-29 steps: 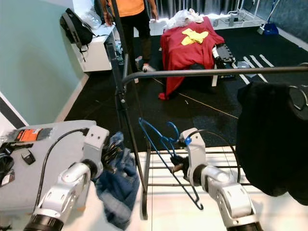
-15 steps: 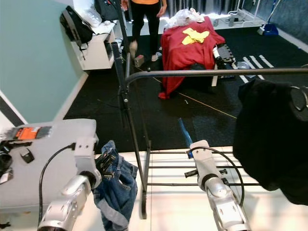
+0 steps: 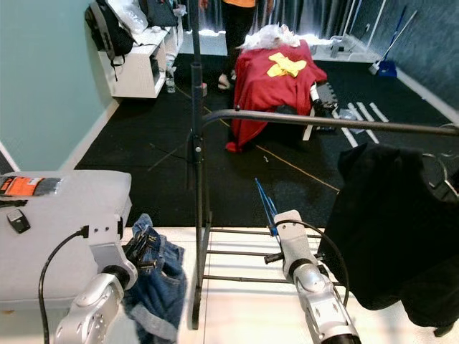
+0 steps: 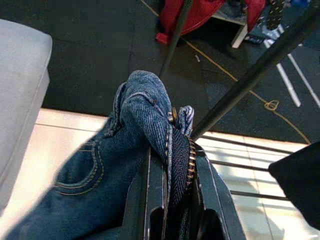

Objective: Hang hanger

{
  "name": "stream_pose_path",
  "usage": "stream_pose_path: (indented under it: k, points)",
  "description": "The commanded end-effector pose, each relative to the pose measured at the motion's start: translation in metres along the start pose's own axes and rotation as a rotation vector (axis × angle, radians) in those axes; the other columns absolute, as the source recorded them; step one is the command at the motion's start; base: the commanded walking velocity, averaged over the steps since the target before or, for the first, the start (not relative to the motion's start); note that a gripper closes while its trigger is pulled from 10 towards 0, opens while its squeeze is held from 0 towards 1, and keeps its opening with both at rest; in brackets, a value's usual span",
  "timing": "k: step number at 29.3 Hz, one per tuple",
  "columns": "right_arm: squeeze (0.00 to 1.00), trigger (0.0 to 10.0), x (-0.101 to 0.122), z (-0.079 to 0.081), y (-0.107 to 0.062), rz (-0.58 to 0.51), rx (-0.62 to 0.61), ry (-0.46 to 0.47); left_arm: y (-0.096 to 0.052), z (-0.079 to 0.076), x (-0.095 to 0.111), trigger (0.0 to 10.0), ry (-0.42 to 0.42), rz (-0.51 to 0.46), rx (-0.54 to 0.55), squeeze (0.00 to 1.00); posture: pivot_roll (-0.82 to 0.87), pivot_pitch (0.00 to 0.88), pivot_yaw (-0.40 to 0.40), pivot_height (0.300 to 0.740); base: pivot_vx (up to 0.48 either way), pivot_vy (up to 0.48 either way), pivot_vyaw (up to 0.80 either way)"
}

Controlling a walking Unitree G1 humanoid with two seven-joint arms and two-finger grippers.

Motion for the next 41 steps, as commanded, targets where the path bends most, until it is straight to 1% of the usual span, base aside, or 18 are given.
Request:
stream_pose_path:
  k: [1,2,5,11,12,13,14,19,20,27,33,41]
  points:
    - [0.00,10.0,-0.001,-0.003,0.000,-0.005,-0.011,0.015,0.002,-0.006,0.002,10.0,-0.004,-0.023,-0.012,0.00,0.08,0.017,-0.058,0.740,0.000,0.000,0.00]
    - [0.00,10.0,-0.002,-0.003,0.001,-0.013,-0.020,0.019,0.003,-0.008,0.001,10.0,-0.006,-0.023,-0.015,0.00,0.08,0.017,-0.058,0.740,0.000,0.000,0.00]
    - [0.00,10.0,-0.003,-0.006,0.005,-0.018,-0.033,0.036,0.006,-0.012,0.007,10.0,-0.007,-0.030,-0.035,0.00,0.12,0.022,-0.048,0.740,0.000,0.000,0.00]
    - [0.00,10.0,-0.004,-0.008,0.006,-0.020,-0.041,0.048,0.006,-0.013,0.010,10.0,0.001,-0.033,-0.049,0.00,0.12,0.020,-0.036,0.740,0.000,0.000,0.00]
    - [0.00,10.0,-0.004,-0.009,0.006,-0.024,-0.051,0.069,0.007,-0.013,0.012,10.0,0.004,-0.035,-0.063,0.00,0.12,0.025,-0.016,0.740,0.000,0.000,0.00]
    - [0.00,10.0,-0.004,-0.009,0.006,-0.024,-0.051,0.069,0.007,-0.013,0.012,10.0,0.004,-0.035,-0.063,0.00,0.12,0.025,-0.016,0.740,0.000,0.000,0.00]
    - [0.00,10.0,-0.004,-0.010,0.006,-0.031,-0.060,0.088,0.008,-0.015,0.012,10.0,0.007,-0.033,-0.079,0.00,0.11,0.022,-0.005,0.740,0.000,0.000,0.00]
    - [0.00,10.0,-0.003,-0.010,0.005,-0.036,-0.066,0.102,0.009,-0.017,0.012,10.0,0.011,-0.031,-0.095,0.00,0.11,0.026,-0.002,0.740,0.000,0.000,0.00]
    - [0.00,10.0,-0.005,-0.011,0.004,-0.037,-0.073,0.115,0.010,-0.021,0.014,10.0,0.011,-0.035,-0.112,0.00,0.11,0.033,-0.006,0.740,0.000,0.000,0.00]
    - [0.00,10.0,-0.005,-0.012,0.006,-0.039,-0.070,0.113,0.010,-0.022,0.017,10.0,0.007,-0.050,-0.115,0.00,0.11,0.032,-0.004,0.740,0.000,0.000,0.00]
    - [0.00,10.0,0.000,-0.013,0.009,-0.058,-0.078,0.116,0.011,-0.022,0.017,10.0,0.007,-0.048,-0.123,0.00,0.10,0.035,0.008,0.740,-0.281,0.000,0.00]
    - [0.00,10.0,-0.001,-0.013,0.009,-0.059,-0.079,0.119,0.014,-0.025,0.020,10.0,0.003,-0.055,-0.133,0.00,0.11,0.032,0.004,0.740,-0.293,0.000,0.00]
Point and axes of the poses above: a point about 5 cm out from each wrist's last joint towards the gripper, its own y axis pointing out of the wrist towards the gripper, its own x axis along the axis of the wrist's last joint, z = x × y, the point moved 1 cm from there along y, pointing out of the wrist towards the gripper, and after that the axes turned 2 degrees about -y, right-handed, at the moved point
